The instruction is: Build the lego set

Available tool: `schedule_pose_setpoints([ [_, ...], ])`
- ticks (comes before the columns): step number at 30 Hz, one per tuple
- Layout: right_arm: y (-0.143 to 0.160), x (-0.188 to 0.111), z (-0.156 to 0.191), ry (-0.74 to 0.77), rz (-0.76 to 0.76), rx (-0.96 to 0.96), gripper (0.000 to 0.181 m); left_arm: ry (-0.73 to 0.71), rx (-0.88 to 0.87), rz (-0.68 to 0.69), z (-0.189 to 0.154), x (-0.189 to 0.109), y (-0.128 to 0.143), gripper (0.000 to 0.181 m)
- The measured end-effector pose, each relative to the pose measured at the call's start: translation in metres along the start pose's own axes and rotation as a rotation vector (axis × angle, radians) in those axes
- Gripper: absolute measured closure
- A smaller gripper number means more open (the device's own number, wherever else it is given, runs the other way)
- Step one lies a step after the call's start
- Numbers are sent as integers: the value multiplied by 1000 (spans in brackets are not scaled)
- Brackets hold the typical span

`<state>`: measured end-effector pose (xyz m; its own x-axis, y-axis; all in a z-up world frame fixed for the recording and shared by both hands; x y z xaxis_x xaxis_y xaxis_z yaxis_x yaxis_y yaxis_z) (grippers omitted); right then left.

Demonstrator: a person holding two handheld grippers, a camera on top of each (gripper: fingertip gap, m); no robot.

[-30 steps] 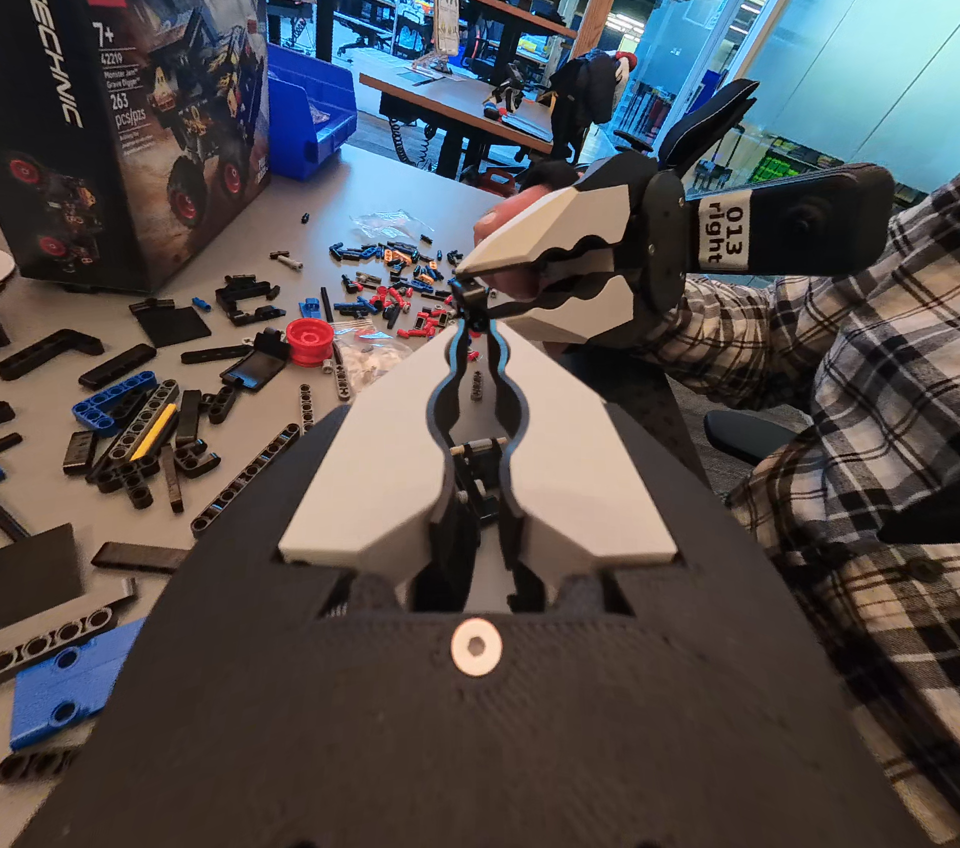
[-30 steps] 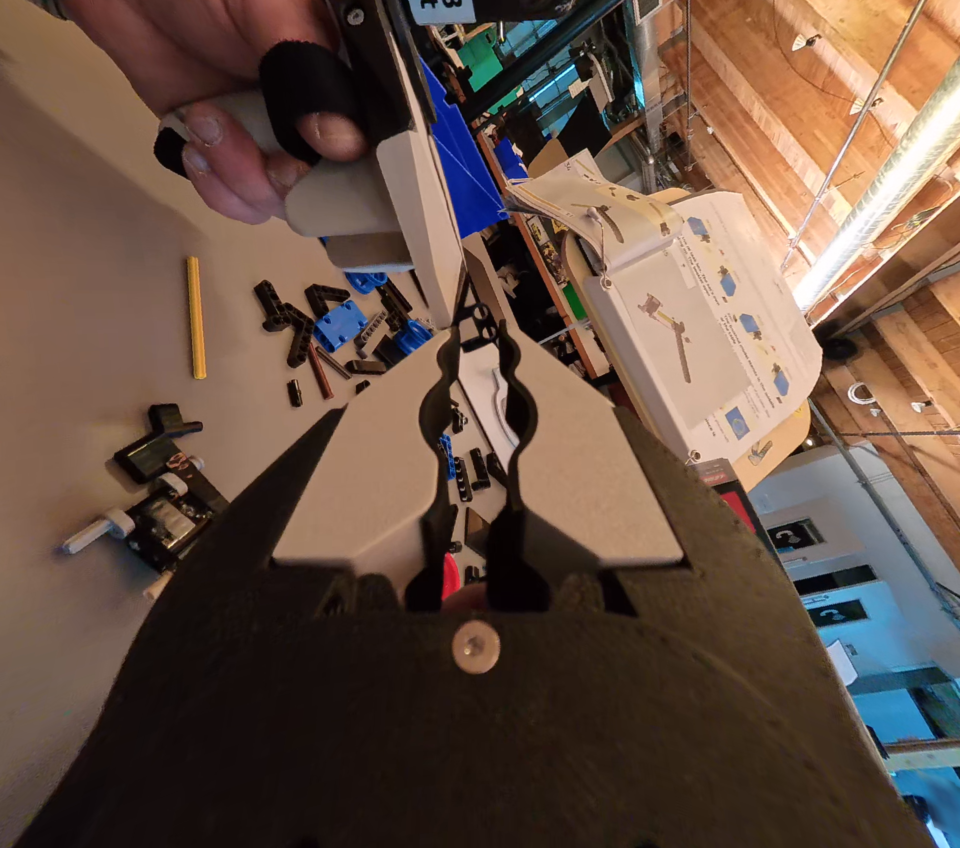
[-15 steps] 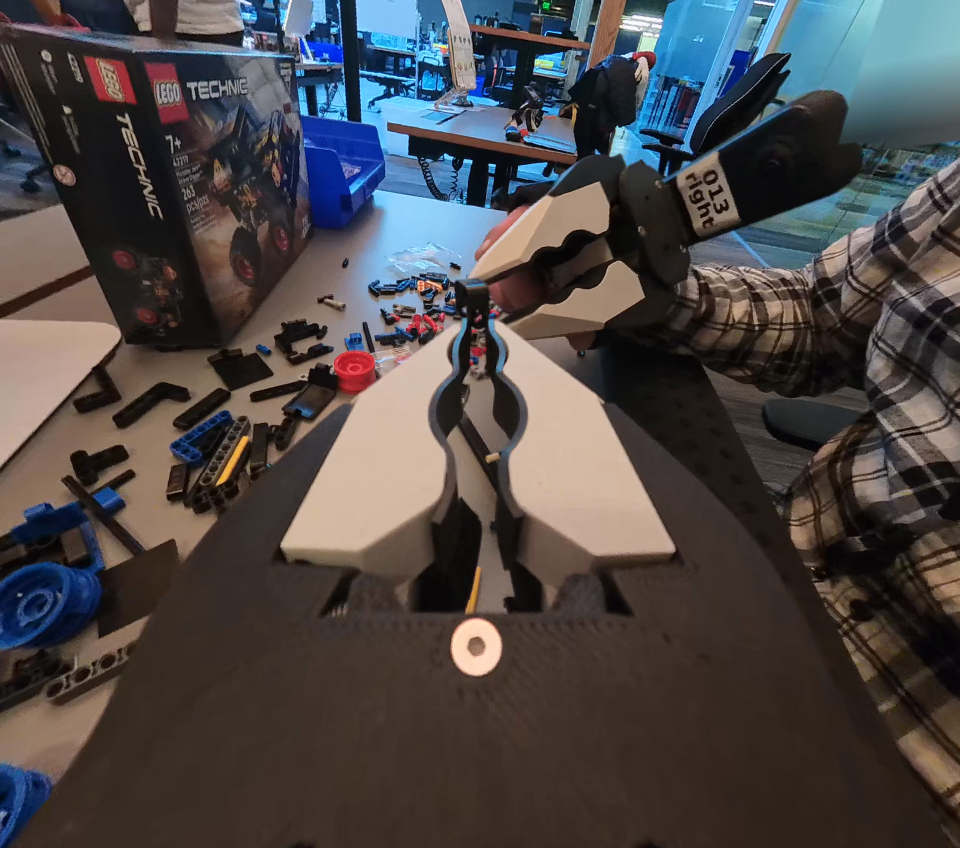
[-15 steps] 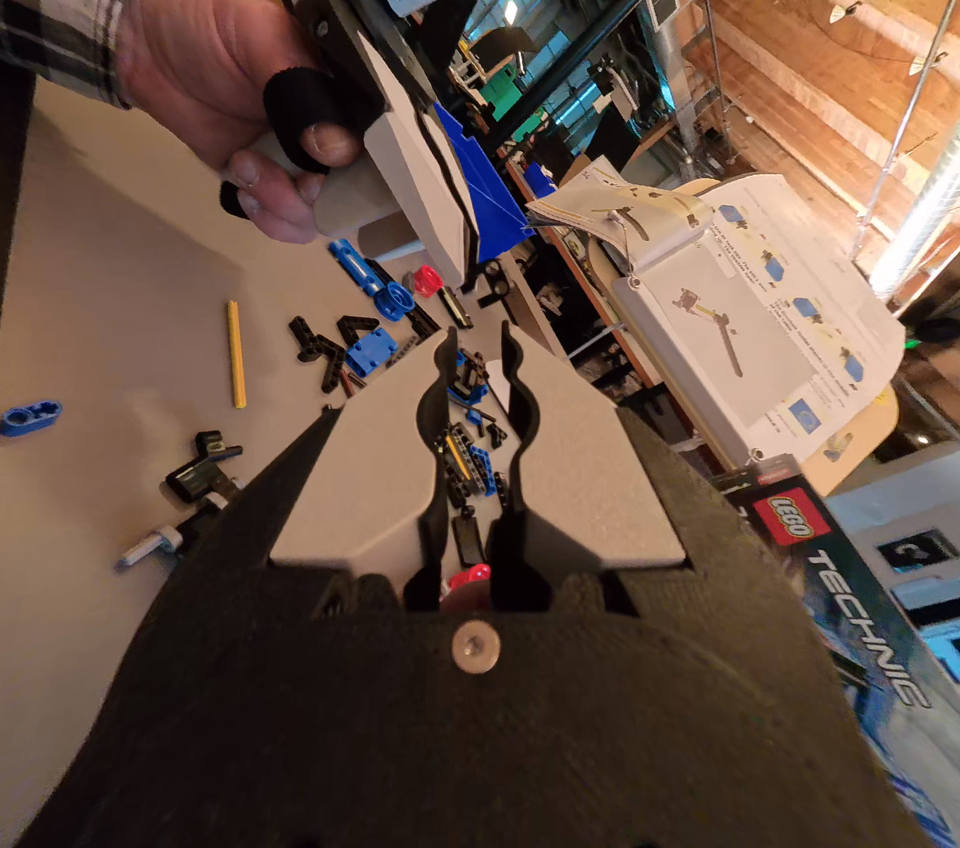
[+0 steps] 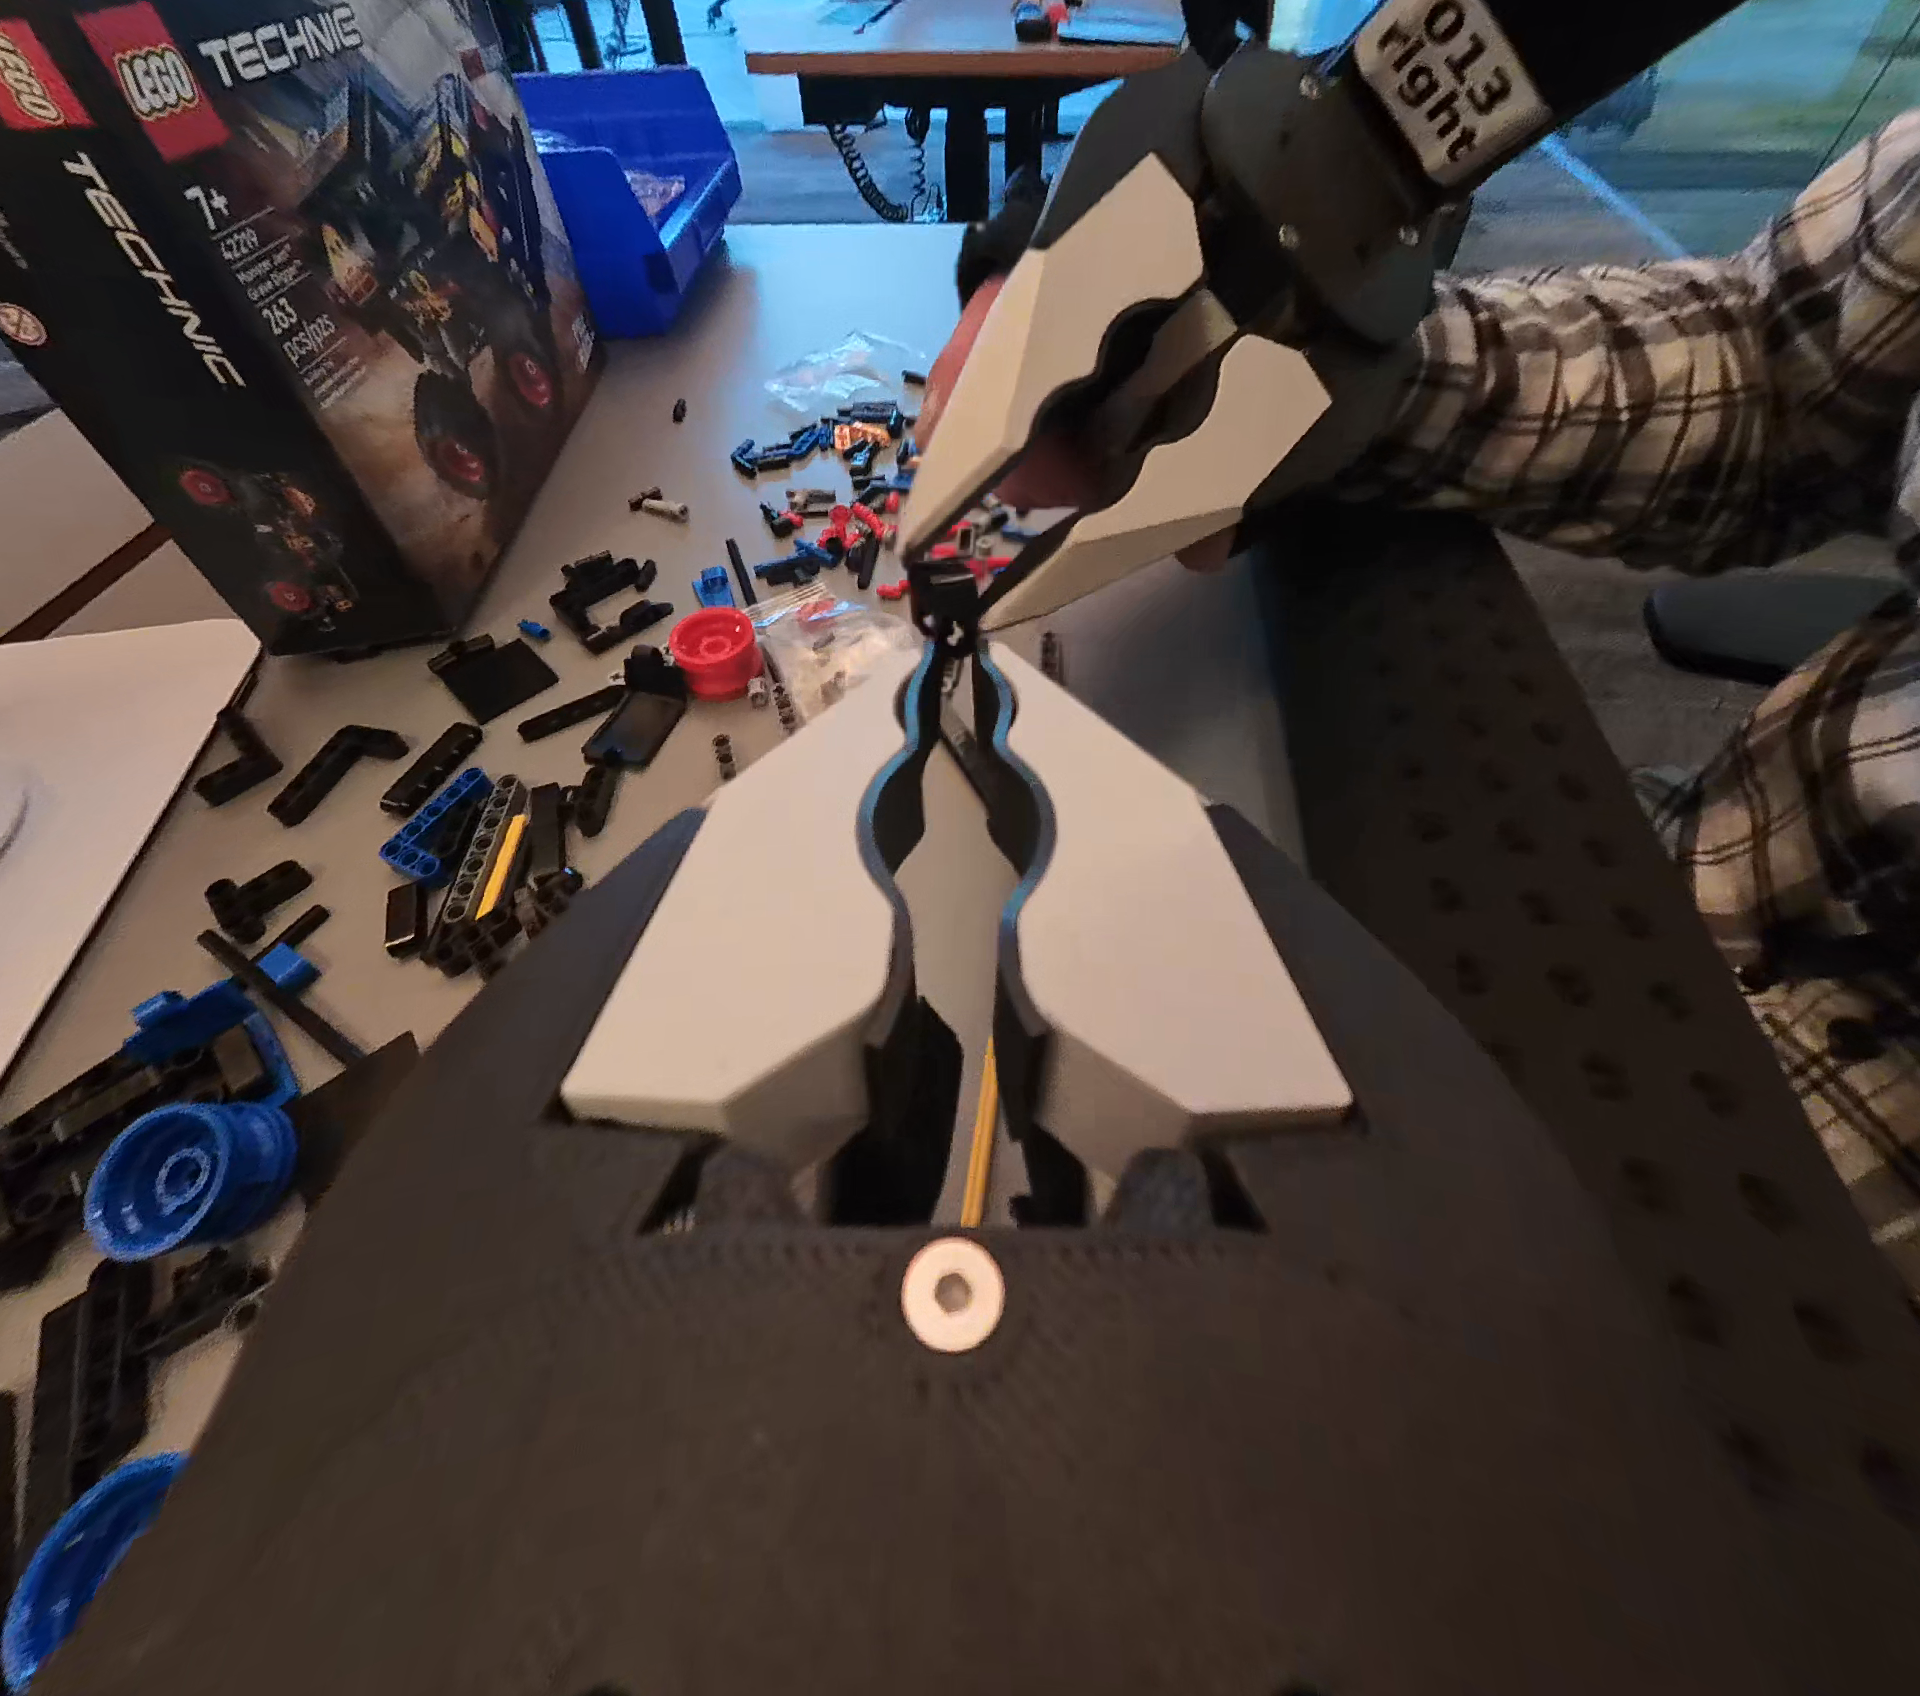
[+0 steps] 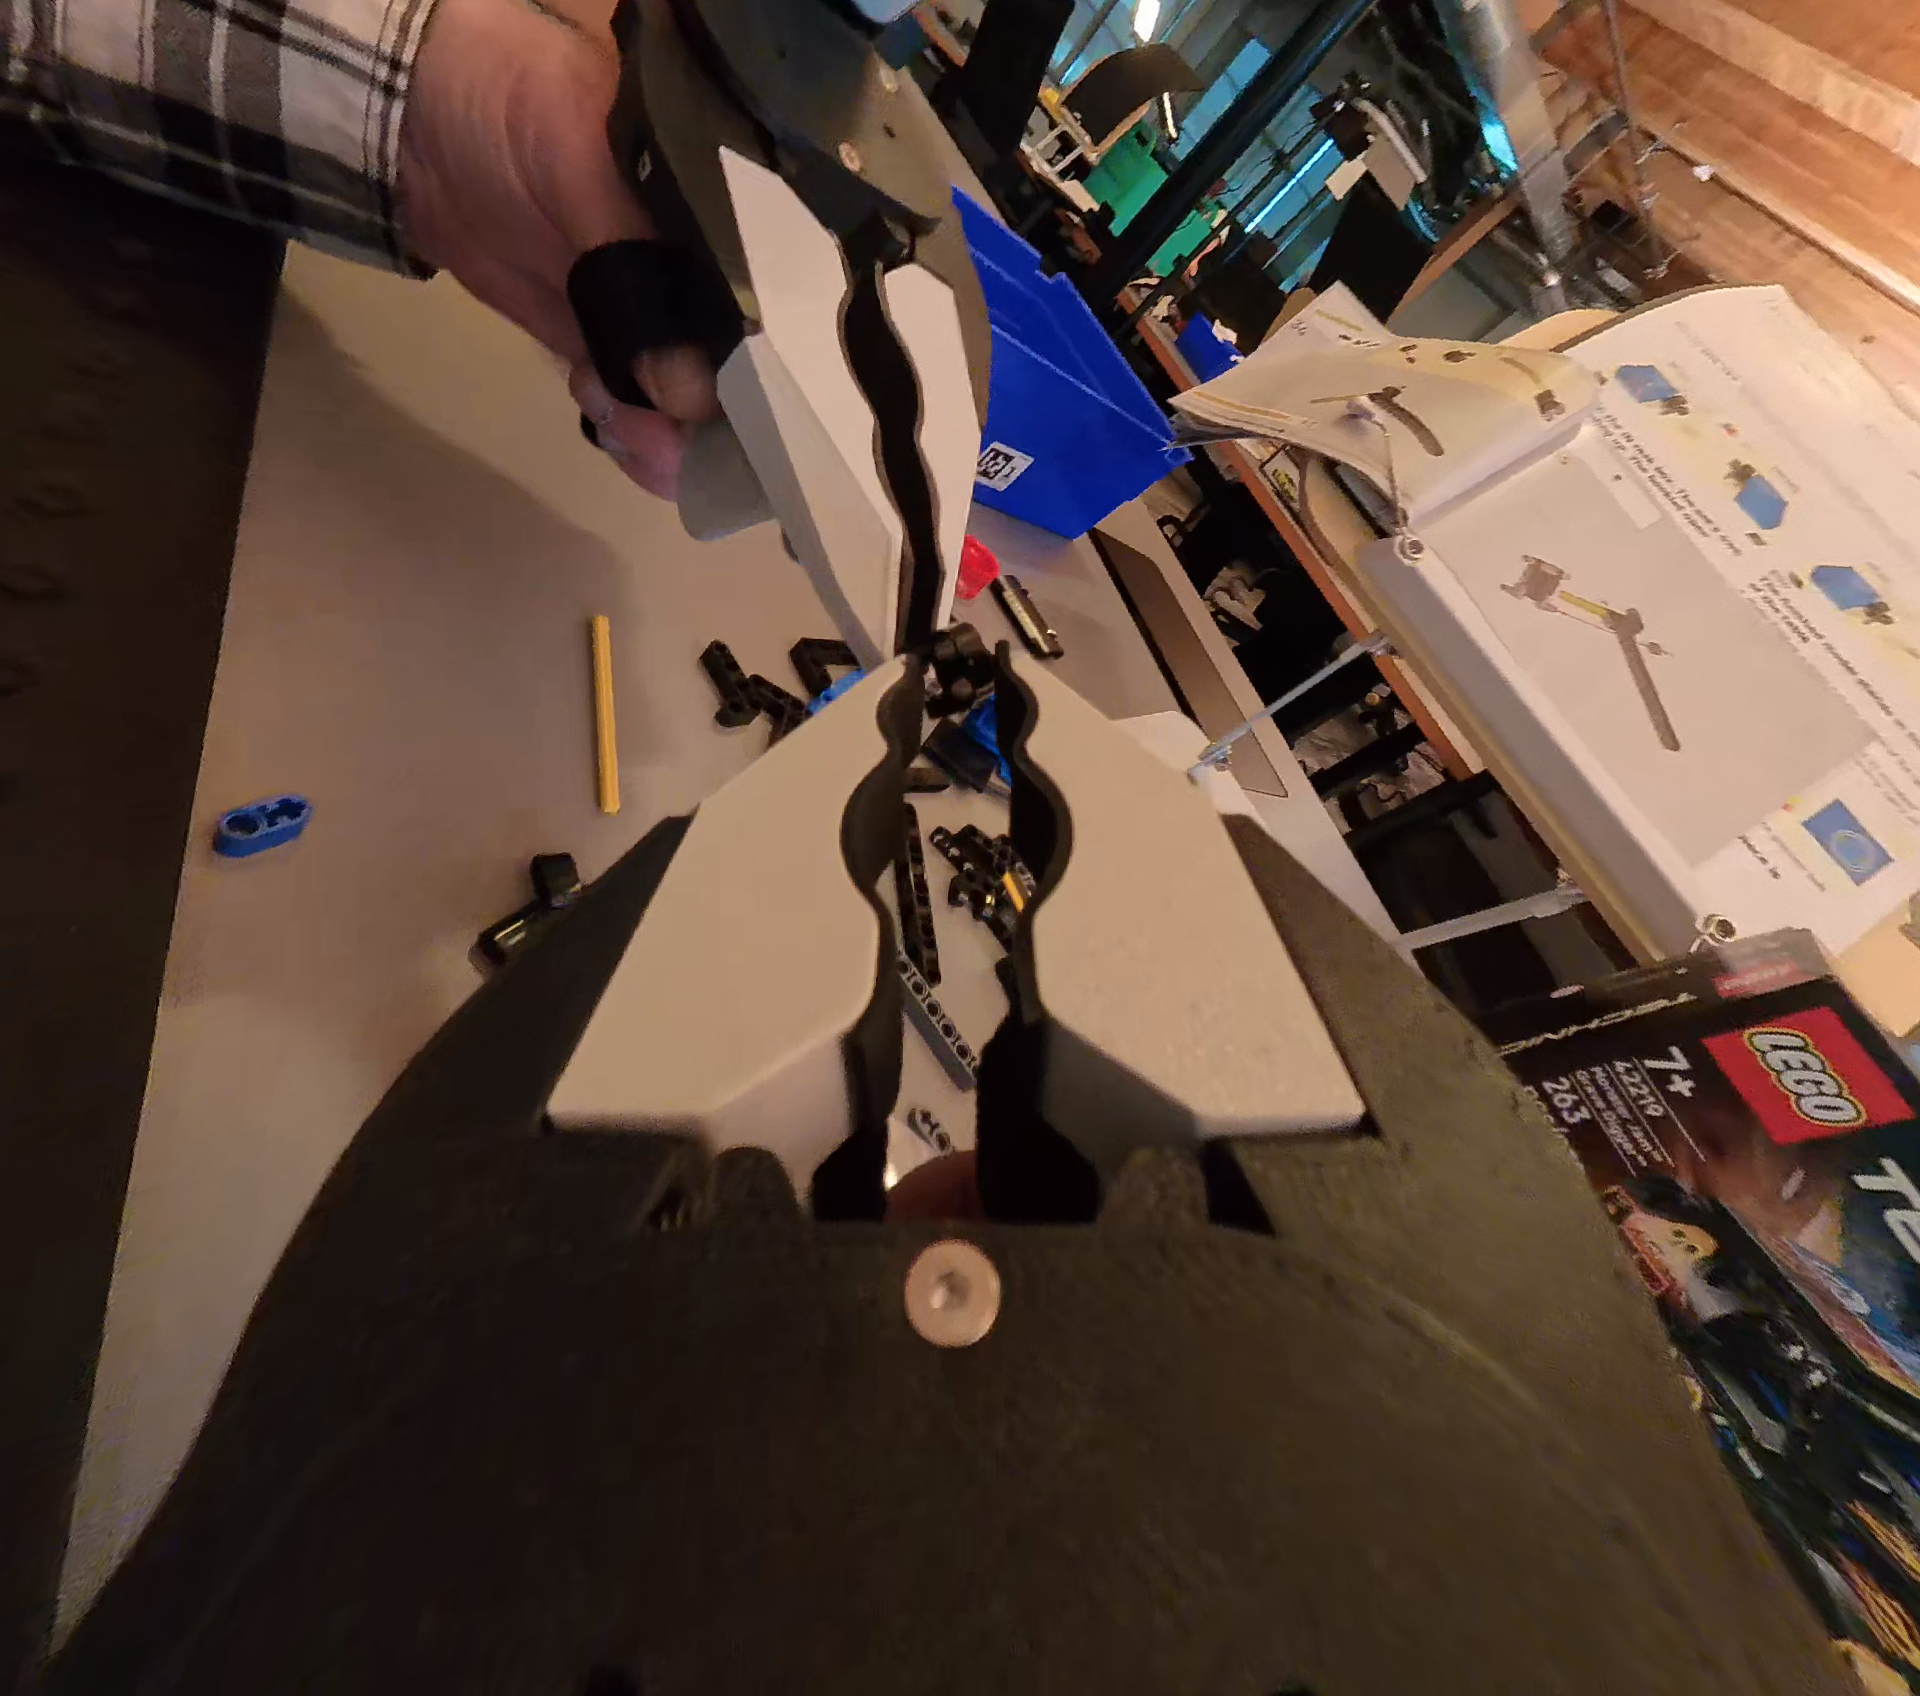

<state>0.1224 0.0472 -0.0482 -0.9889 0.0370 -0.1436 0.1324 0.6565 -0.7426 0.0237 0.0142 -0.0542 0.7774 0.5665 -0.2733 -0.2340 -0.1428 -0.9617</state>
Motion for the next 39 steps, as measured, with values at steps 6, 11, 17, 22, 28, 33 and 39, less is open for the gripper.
schedule_pose_setpoints([
  [6,4,2,3,-31,33,4,172,-22,29,45,0,0,4,177],
  [11,4,2,2,-40,33,29,172,-19,12,36,0,-1,2,177],
  [17,5,2,1,-56,29,79,172,-9,-20,31,0,-1,2,177],
  [22,6,3,0,-73,34,124,172,-5,-43,33,1,-1,3,177],
  [28,4,2,-2,-48,15,117,170,22,-123,12,5,-4,3,178],
  [33,4,2,-1,-50,23,111,165,38,-170,-26,9,-10,0,178],
  [39,5,4,2,-58,39,102,166,73,-167,26,4,-4,5,177],
])
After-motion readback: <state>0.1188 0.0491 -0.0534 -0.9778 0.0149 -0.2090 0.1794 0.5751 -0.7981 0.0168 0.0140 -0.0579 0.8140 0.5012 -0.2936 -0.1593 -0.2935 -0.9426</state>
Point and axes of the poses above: each gripper's, where its closed fingertips meet, x out along the fingers, y out of its underside, z = x × y across the jaws, the point moved 6 cm from there along -x, back along the fingers, and after that the axes turned 1 degree about -x, right-handed, at the moved point
